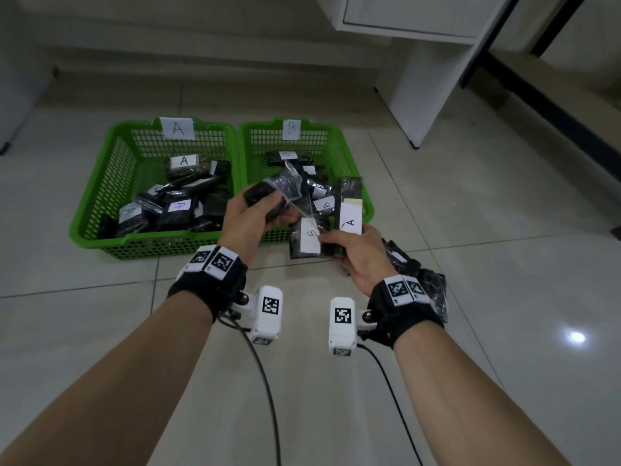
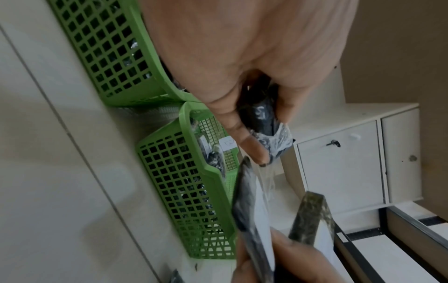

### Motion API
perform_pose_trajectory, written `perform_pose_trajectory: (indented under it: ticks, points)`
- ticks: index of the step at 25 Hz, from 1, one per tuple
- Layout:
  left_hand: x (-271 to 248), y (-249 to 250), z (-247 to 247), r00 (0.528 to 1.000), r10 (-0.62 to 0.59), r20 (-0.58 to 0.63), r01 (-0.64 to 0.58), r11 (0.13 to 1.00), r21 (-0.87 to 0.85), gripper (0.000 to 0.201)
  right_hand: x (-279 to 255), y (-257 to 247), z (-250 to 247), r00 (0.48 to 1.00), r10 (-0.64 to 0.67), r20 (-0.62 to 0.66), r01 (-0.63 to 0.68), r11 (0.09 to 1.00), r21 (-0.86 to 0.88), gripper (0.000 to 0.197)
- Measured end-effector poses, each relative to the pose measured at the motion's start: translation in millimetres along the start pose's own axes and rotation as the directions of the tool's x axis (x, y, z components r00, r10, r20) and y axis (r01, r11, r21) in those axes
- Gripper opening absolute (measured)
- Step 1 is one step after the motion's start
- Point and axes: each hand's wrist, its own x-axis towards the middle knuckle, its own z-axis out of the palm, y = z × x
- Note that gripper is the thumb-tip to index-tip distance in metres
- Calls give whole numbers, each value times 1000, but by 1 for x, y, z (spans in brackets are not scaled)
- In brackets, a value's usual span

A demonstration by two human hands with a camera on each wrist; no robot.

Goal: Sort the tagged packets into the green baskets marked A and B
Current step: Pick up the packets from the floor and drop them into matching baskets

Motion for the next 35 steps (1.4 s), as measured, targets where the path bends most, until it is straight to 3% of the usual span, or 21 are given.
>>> perform_pose_trajectory:
  ticks: [3,6,7,8,10,12,16,19,21,23,25,26,29,31,33,34,35]
  points:
    - [8,-1,-1,998,65,-6,-65,997,37,12,6,-5,-8,999,-24,-36,22,998,-52,45]
    - [11,-5,0,981,146,126,-174,952,252,27,6,-10,-7,994,-72,-80,68,996,-54,41]
    - [13,-6,-1,953,235,194,-296,864,407,33,7,-12,-6,991,-90,-99,87,996,-35,39]
    - [15,-7,-3,901,321,293,-433,719,544,38,10,-15,-5,987,-109,-122,108,994,-18,38]
    - [23,-5,-6,806,389,447,-592,490,640,47,18,-23,-1,970,-159,-182,150,987,-59,36]
    - [32,0,-7,763,400,508,-643,387,661,56,28,-33,2,946,-228,-231,191,967,-170,38]
    - [50,2,-6,703,318,636,-687,74,723,58,54,-41,8,902,-342,-263,239,904,-356,36]
    - [66,0,-6,681,276,678,-702,-17,712,65,72,-42,9,871,-365,-329,209,881,-425,34]
    - [76,-2,-5,779,179,601,-611,-3,792,76,81,-47,10,856,-389,-340,189,848,-495,33]
    - [79,-6,-2,886,23,464,-464,92,881,86,85,-50,12,831,-454,-320,207,788,-580,33]
    - [78,-11,-2,900,-15,436,-428,160,889,83,83,-49,15,792,-537,-289,249,717,-650,37]
    - [76,-11,-5,893,26,449,-446,177,877,73,80,-48,19,786,-560,-261,266,688,-675,40]
    - [67,-3,-26,882,310,354,-439,266,858,29,62,-46,45,844,-515,-151,327,717,-616,47]
    - [59,13,-44,907,379,186,-361,467,807,18,49,-44,74,904,-425,-51,346,796,-497,40]
    - [53,30,-57,967,251,48,-231,776,587,23,41,-37,107,946,-310,96,320,841,-437,35]
    - [51,37,-62,986,169,3,-152,880,450,25,39,-31,122,951,-250,180,305,849,-432,35]
    - [49,44,-70,991,128,-45,-104,928,357,26,35,-25,139,943,-192,273,297,856,-424,37]
